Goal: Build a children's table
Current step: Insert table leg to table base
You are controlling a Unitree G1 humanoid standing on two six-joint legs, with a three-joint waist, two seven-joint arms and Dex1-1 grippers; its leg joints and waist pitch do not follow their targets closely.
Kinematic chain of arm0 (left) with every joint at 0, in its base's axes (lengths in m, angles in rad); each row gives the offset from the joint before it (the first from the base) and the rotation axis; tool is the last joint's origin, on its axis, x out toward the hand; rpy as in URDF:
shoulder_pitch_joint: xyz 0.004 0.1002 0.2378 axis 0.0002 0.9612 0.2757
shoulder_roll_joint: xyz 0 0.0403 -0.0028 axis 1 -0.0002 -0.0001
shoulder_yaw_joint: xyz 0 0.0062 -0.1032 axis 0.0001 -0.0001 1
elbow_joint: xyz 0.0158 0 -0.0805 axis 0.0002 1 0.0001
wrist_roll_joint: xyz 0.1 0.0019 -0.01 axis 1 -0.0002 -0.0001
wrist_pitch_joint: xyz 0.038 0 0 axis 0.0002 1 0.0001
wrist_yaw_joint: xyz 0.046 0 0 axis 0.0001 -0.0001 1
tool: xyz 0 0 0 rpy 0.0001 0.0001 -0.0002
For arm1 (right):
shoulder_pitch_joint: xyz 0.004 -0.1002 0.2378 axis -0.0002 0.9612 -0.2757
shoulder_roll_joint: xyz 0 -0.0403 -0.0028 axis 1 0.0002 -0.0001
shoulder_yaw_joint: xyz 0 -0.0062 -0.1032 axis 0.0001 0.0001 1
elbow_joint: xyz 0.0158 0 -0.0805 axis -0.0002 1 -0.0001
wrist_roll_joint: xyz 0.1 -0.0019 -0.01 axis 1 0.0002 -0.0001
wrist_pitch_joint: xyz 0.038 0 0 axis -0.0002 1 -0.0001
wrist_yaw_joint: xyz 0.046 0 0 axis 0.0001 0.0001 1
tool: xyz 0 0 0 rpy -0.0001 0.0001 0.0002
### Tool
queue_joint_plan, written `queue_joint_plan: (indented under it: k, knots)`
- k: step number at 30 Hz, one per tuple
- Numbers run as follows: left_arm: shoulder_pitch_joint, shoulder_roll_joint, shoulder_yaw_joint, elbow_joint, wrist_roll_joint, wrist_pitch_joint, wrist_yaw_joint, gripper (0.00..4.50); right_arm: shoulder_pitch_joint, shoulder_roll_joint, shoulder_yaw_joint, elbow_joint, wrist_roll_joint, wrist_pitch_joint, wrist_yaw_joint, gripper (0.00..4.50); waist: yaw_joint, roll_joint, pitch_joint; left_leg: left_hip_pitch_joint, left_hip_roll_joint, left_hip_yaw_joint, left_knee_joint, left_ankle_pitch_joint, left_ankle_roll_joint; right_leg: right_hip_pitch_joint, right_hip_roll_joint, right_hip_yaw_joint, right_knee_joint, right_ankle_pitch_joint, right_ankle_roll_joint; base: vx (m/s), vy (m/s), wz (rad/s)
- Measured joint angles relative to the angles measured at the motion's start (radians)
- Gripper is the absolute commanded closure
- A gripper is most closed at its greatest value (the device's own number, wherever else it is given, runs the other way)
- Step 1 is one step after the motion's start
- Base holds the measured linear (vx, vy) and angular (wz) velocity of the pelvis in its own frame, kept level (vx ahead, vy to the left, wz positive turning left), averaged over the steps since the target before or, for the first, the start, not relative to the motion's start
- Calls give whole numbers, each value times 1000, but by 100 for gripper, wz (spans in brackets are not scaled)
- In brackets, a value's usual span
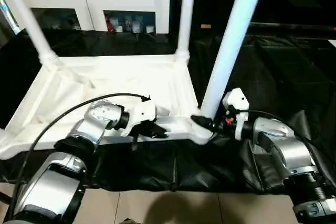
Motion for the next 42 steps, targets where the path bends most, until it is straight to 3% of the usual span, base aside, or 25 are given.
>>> queue_joint_plan:
  k: [4, 8, 14, 17, 18, 19, 20, 21, 22, 23, 24, 25, 26, 28, 31, 35, 42]
  knots:
    - [-14, 19, -21, 1, 15, -15, -36, 450, 4, -7, 17, 4, 7, -30, 60, 261, 8, 1, -1, 4, 0, 0, -2, 0, -1, 2, 0, 0, 0, 0, 0, 0, 0, 0]
    - [-21, 33, -34, 12, 27, -24, -79, 450, 22, -7, 38, -3, 11, -52, 109, 261, 13, 0, 0, 19, 0, 0, -4, -3, -4, 13, 0, -1, 0, -5, 4, 0, 0, 0]
    - [-27, 32, -27, 26, 26, 10, -64, 450, -9, 44, 33, 75, 0, -85, 74, 261, -1, -3, 2, 27, 0, -5, -5, -4, -6, 15, 0, -6, -3, -11, 3, 0, 0, 0]
    - [-31, 17, 1, 25, 31, 94, 7, 450, -59, 111, -3, 165, -8, -103, -69, 261, -21, 2, 7, 27, 3, -17, -5, -5, -7, 23, -4, -29, -19, -11, 3, -18, 7, -3]
    - [-39, 4, 2, 25, 36, 126, 40, 450, -83, 129, -15, 196, -15, -104, -126, 262, -28, 10, 13, 27, 6, -28, -4, -5, -7, 34, -4, -50, -35, -12, 3, -55, 21, -9]
    - [-45, -2, 2, 20, 38, 154, 60, 450, -100, 143, -22, 222, -24, -105, -174, 262, -31, 15, 19, 26, 9, -32, -9, -5, -7, 47, -3, -58, -33, -24, -2, -110, 27, -8]
    - [-52, -9, 2, 18, 40, 179, 81, 450, -116, 160, -34, 248, -26, -107, -220, 262, -30, 14, 26, 22, 9, -31, -12, -5, -7, 44, -2, -55, 2, -56, -17, -97, -13, 7]
    - [-57, -32, 0, 9, 46, 218, 115, 450, -127, 173, -58, 280, -25, -110, -272, 262, -19, 1, 29, 28, 7, -4, -16, -5, -7, 28, -4, -34, 71, -90, -44, -97, -13, 7]
    - [-55, -47, 1, -3, 49, 240, 136, 450, -141, 185, -72, 304, -25, -111, -309, 262, -5, -31, 23, 33, 1, 21, -20, -3, -10, 30, -5, 10, 101, -112, -37, 42, -117, 19]
    - [-55, -65, 3, -25, 49, 261, 156, 450, -178, 192, -82, 344, -28, -108, -360, 262, 10, -47, 22, 36, -2, 18, 15, -29, -33, 12, -2, 30, 107, -112, -8, 123, -114, -12]
    - [-51, -82, 3, -39, 49, 276, 168, 450, -199, 205, -88, 375, -36, -108, -409, 262, 30, -35, 20, 25, -13, -38, 55, -43, -27, 13, 0, 28, 107, -111, -7, 123, -114, -12]
    - [-51, -95, 2, -46, 52, 292, 185, 450, -207, 211, -97, 395, -42, -111, -448, 262, 42, -23, 17, 29, -25, -76, 68, -42, -27, 11, 2, 17, 104, -111, -8, 110, -18, -32]
    - [-56, -101, 0, -53, 53, 303, 196, 450, -211, 216, -109, 410, -41, -115, -476, 262, 44, -14, 12, 33, -25, -87, 44, -56, -52, 8, 0, 3, 100, -109, -8, 0, 0, 0]
    - [-58, -125, 1, -64, 64, 311, 250, 450, -223, 227, -134, 435, -43, -140, -532, 262, 38, -21, 9, 31, -9, -58, 20, -36, -49, 5, 10, 12, 70, -57, -29, -5, -10, 15]
    - [-57, -129, -13, -68, 89, 288, 294, 450, -225, 242, -142, 442, -51, -162, -563, 262, 35, -17, 10, 32, 8, -38, 14, -34, -48, 9, 14, 10, 59, -52, -32, 0, 0, 0]
    - [-36, -94, -36, -95, 100, 202, 293, 450, -184, 247, -148, 390, -40, -187, -530, 262, 36, -14, 11, 32, 9, -32, -3, -34, -48, 9, 14, 10, 46, -48, -29, 0, 0, 0]
    - [-4, -50, -5, -106, 52, 99, 246, 450, -105, 234, -164, 267, 20, -194, -427, 262, 39, -6, 15, 27, 11, -32, -12, -24, -52, 4, 15, 6, 40, -50, -26, 0, 0, 0]
